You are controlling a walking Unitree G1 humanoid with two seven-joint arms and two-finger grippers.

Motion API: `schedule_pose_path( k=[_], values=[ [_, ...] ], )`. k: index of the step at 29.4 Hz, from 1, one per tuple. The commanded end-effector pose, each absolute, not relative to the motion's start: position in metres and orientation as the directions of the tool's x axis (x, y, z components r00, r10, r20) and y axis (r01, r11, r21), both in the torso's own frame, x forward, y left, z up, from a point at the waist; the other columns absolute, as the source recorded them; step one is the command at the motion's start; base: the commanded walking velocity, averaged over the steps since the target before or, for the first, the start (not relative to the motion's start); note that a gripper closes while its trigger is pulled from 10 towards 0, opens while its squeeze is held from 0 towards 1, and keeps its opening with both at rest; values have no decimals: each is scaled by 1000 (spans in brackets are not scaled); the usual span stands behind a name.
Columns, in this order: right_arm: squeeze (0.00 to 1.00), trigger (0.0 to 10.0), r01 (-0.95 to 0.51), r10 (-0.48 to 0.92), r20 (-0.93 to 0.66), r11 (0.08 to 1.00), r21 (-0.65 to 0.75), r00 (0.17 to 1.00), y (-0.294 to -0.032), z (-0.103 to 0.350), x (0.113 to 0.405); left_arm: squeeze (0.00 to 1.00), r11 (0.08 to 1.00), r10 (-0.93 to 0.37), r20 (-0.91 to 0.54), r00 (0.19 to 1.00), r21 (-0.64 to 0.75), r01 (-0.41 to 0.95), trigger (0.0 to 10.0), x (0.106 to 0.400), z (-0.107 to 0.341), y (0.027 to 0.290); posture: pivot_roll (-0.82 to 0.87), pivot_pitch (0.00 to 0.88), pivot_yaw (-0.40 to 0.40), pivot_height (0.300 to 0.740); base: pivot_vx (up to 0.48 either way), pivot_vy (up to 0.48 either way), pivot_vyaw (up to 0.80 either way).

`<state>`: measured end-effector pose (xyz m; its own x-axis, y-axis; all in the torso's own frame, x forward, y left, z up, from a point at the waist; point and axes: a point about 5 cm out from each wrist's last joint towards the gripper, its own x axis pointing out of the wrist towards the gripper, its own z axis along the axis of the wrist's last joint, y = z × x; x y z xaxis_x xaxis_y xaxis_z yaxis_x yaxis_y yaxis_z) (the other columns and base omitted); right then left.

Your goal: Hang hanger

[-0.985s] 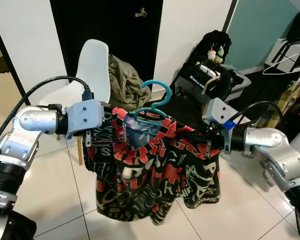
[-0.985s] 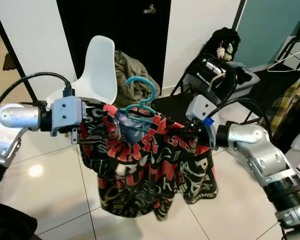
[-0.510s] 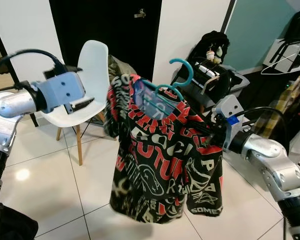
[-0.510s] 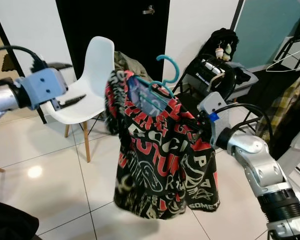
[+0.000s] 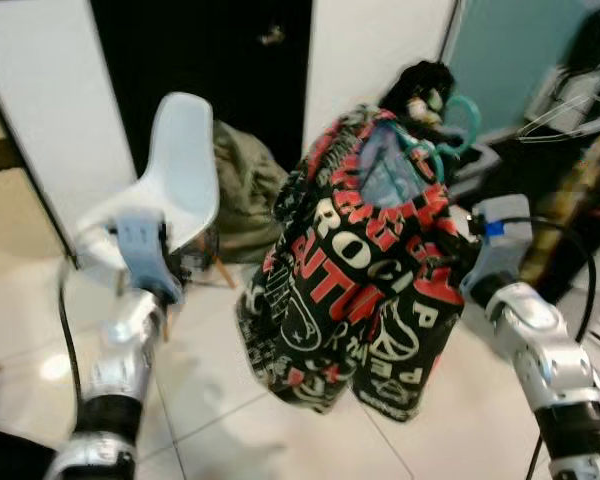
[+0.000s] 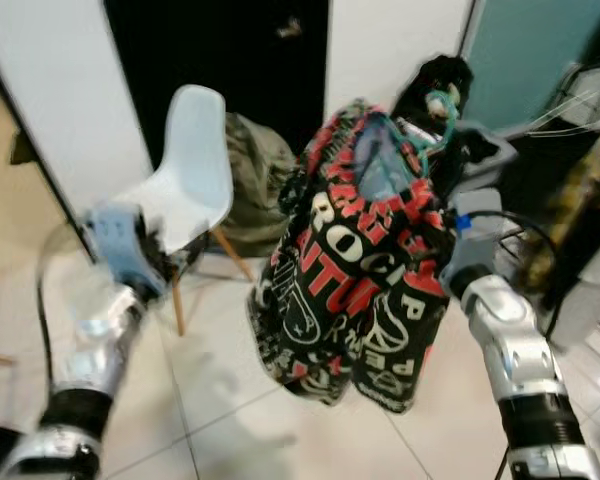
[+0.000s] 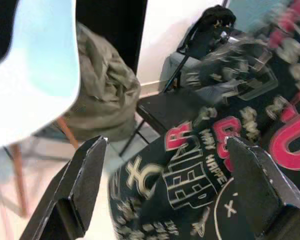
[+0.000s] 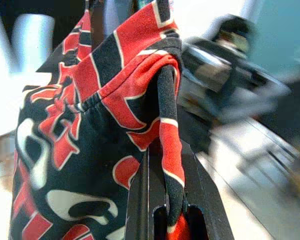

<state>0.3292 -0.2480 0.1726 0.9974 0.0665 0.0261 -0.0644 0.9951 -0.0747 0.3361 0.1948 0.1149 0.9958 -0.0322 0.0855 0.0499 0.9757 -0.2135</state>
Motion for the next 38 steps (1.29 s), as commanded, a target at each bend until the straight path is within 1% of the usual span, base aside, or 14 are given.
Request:
schedule_pose_path(
  k=[1,2,3,5,6,8,12,14,16,17,18,20,30,38],
  values=[
    [0,10000,27,-22,74,997,-66,997,-260,175,326,0,983,-45,125,991,-172,66,10000,335,123,192,-87,0,-12,740,0,0,-781],
    [0,10000,49,-45,67,997,-67,997,-262,172,325,0,988,-77,123,989,-120,92,10000,332,122,189,-87,0,-11,740,0,0,-781],
    [0,10000,49,-45,67,997,-67,997,-262,172,325,0,988,-77,123,989,-120,92,10000,332,122,189,-87,0,-11,740,0,0,-781],
    [0,10000,116,-113,62,992,-44,992,-265,165,323,0,988,-149,108,983,44,145,10000,329,119,187,-96,0,-5,740,0,0,-781],
    [0,10000,116,-113,62,992,-44,992,-265,165,323,0,988,-149,108,983,44,145,10000,329,119,187,-96,0,-5,740,0,0,-781],
    [0,10000,180,-180,43,984,-4,983,-265,153,322,0,983,-170,87,982,90,162,10000,327,117,184,-95,0,-8,740,0,0,-784],
    [0,10000,227,-227,1,974,12,974,-262,137,319,0,984,-167,78,983,72,161,10000,326,115,180,-91,0,-13,740,0,0,-788],
    [0,10000,227,-227,1,974,12,974,-262,137,319,0,984,-167,78,983,72,161,10000,326,115,180,-91,0,-13,740,0,0,-788],
    [0,10000,258,-258,-8,966,-13,966,-265,132,316,0,993,-117,83,990,7,117,10000,324,113,183,-96,0,-22,740,0,0,-394],
    [0,10000,258,-258,-8,966,-13,966,-265,132,316,0,993,-117,83,990,7,117,10000,324,113,183,-96,0,-22,740,0,0,0],
    [0,10000,268,-268,-6,963,-14,963,-268,132,316,0,995,-95,85,992,-25,98,10000,324,112,185,-96,0,-22,740,0,0,0],
    [0,10000,278,-278,4,960,-19,961,-270,134,317,0,997,-71,82,994,-28,74,10000,325,112,185,-95,0,-28,740,362,0,0],
    [0,10000,310,-310,18,951,-15,951,-272,134,317,0,995,-99,86,991,-6,99,10000,326,113,180,-96,0,-21,740,480,0,0],
    [0,10000,330,-330,1,944,-12,944,-276,131,316,0,991,-134,91,987,12,134,10000,327,114,176,-98,0,-18,740,480,0,-761]
  ],
)
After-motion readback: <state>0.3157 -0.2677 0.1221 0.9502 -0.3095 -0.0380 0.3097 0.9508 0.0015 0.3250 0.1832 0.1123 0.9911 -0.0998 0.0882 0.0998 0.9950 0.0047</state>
